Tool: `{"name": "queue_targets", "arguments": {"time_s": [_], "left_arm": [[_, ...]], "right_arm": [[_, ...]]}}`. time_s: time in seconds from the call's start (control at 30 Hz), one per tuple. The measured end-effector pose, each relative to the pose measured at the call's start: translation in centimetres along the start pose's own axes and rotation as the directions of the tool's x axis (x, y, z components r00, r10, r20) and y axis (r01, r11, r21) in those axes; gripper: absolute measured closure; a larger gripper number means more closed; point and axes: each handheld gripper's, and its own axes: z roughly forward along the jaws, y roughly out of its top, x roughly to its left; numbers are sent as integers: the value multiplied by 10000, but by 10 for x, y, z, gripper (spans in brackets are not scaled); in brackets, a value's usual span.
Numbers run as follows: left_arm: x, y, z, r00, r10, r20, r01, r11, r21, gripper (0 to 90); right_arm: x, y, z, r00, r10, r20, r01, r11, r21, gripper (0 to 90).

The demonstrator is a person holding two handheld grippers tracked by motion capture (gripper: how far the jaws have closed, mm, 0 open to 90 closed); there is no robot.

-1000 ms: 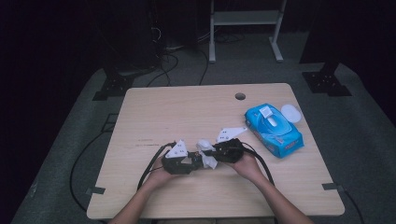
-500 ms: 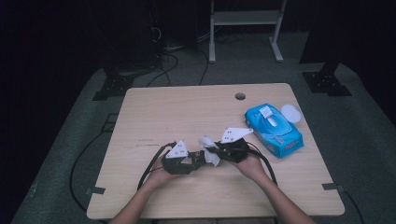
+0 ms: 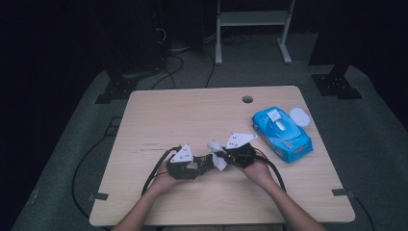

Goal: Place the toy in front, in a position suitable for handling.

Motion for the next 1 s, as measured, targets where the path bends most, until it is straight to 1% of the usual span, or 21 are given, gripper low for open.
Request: {"name": "queue_targets", "arguments": {"time_s": [0.03, 0.07, 0.1, 0.2, 0.23, 0.27, 0.3, 0.33, 0.37, 0.43, 0.47, 0.5, 0.57, 0.63, 0.7, 0.73, 0.77, 0.8, 0.87, 0.93, 1.0], "left_arm": [[0, 1, 0, 10000, 86, 2, -86, 9999, 54, 579], [0, 1, 0, 10000, 67, -11, -67, 10000, 34, 579], [0, 1, 0, 10000, 79, -13, -79, 10000, 38, 579], [1, -1, -2, 10000, 65, -60, -65, 10000, 24, 579], [1, -1, -2, 10000, 32, -63, -32, 10000, 32, 580], [1, -1, -2, 10000, 54, -50, -54, 10000, 14, 580], [2, -1, -3, 9999, 88, -53, -88, 10000, 22, 580], [2, -1, -3, 9999, 88, -53, -88, 10000, 22, 580], [2, -1, -3, 10000, 77, -47, -77, 10000, 14, 580], [1, -1, -2, 10000, 42, -77, -42, 10000, 10, 580], [1, -1, -2, 10000, 56, -73, -56, 10000, 5, 579], [2, -1, -2, 10000, 32, -73, -32, 10000, -21, 580], [1, 1, 0, 9998, 185, -117, -184, 9998, 55, 579], [2, 1, 0, 9997, 216, -111, -215, 9997, 67, 579], [2, 1, 0, 9999, 140, -83, -140, 9999, 42, 579], [3, 1, 0, 9998, 152, -153, -151, 9999, 50, 577], [3, 1, 0, 9997, 186, -164, -185, 9998, 83, 578], [4, 1, -1, 9997, 201, -156, -200, 9998, 84, 578], [3, 1, 0, 9996, 231, -173, -230, 9997, 54, 578], [4, 1, -1, 9997, 214, -153, -213, 9997, 95, 578], [4, 0, -1, 9996, 260, -142, -258, 9996, 91, 578]], "right_arm": [[6, 4, 8, 9987, 145, -487, -156, 9996, -217, 818], [6, 4, 8, 9987, 145, -487, -156, 9996, -217, 818], [14, 9, 17, 9946, 233, -1009, -271, 9989, -370, 818], [17, 12, 22, 9953, -10, -973, -21, 9995, -317, 819], [12, 11, 18, 9976, -28, -688, 12, 9998, -222, 820], [12, 11, 18, 9976, -28, -688, 12, 9998, -222, 820], [2, 6, 9, 10000, -35, -56, 35, 10000, -48, 821], [2, 6, 9, 10000, -35, -56, 35, 10000, -48, 821], [-4, 2, 3, 9994, -107, 324, 105, 9999, 52, 821], [-21, -8, -11, 9965, 155, 820, -162, 9998, 73, 823], [-30, -15, -20, 9893, 107, 1453, -153, 9994, 303, 823], [-35, -18, -24, 9901, 419, 1336, -444, 9989, 153, 822], [-36, -19, -25, 9891, 539, 1367, -556, 9984, 88, 824], [-34, -18, -24, 9895, 435, 1381, -457, 9989, 123, 824], [-28, -14, -18, 9936, 439, 1042, -444, 9990, 26, 824], [-23, -11, -14, 9937, 321, 1078, -325, 9995, 21, 826], [-20, -8, -9, 9966, 307, 763, -300, 9995, -110, 826], [-17, -6, -6, 9978, 470, 470, -460, 9987, -221, 826], [-6, 1, 4, 9997, 258, -19, -258, 9994, -227, 826], [0, 3, 8, 9999, 69, -123, -72, 9998, -196, 825], [-4, 4, 8, 9998, 174, -126, -175, 9998, -114, 806]]}}
